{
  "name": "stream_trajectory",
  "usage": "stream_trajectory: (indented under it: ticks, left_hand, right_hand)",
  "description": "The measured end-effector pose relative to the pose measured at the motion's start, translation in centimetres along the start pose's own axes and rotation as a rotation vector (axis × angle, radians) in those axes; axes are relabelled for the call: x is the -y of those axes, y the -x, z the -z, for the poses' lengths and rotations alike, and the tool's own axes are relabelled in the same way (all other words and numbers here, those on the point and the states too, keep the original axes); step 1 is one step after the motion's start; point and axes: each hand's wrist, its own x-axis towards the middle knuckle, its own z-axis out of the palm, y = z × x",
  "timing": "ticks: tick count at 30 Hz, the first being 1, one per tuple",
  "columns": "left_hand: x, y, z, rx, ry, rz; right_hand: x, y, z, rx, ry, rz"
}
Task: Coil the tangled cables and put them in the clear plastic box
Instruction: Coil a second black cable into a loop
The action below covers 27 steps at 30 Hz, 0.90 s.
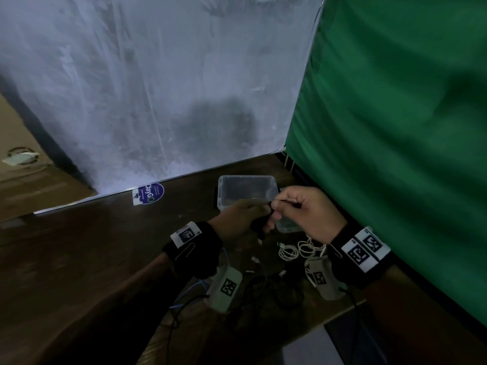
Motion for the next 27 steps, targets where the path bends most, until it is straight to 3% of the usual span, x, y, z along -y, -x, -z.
stream_trajectory:
  ticks: [3, 8, 10, 13, 16, 21, 24, 27]
  left_hand:
    - [-0.9, 0.6, -0.2, 0.081, 0.180, 0.045]
    - [-1.1, 0.6, 0.4, 0.146, 0.749, 0.062]
    - [-1.0, 0.2, 1.3, 0.107, 0.892, -0.004]
    - [-1.1, -0.6, 3.1, -0.059, 1.066, -0.095]
    - [-0.9, -1.0, 3.9, -0.201, 1.117, -0.105]
    - [0.1, -1.1, 3.4, -0.279, 1.110, -0.037]
    - [0.0, -1.0, 4.2, -0.377, 0.977, 0.010]
    - [-0.4, -0.7, 4.4, -0.368, 0.872, 0.051]
  right_hand:
    - [-0.6, -0.1, 0.5, -0.057, -0.133, -0.017]
    - [-2.3, -0.1, -0.4, -0.076, -0.257, -0.192]
    - [-2.7, 0.0, -1.4, -0.018, -0.266, -0.243]
    - [-2.7, 0.6, -2.6, 0.050, -0.204, -0.283]
    - [-2.0, 1.0, -3.8, 0.106, -0.127, -0.242]
    - [-1.6, 0.6, -4.3, 0.165, 0.106, -0.164]
    - [-1.5, 0.7, -3.9, 0.172, 0.067, -0.172]
    - [-1.2, 0.7, -3.8, 0.171, 0.073, -0.205]
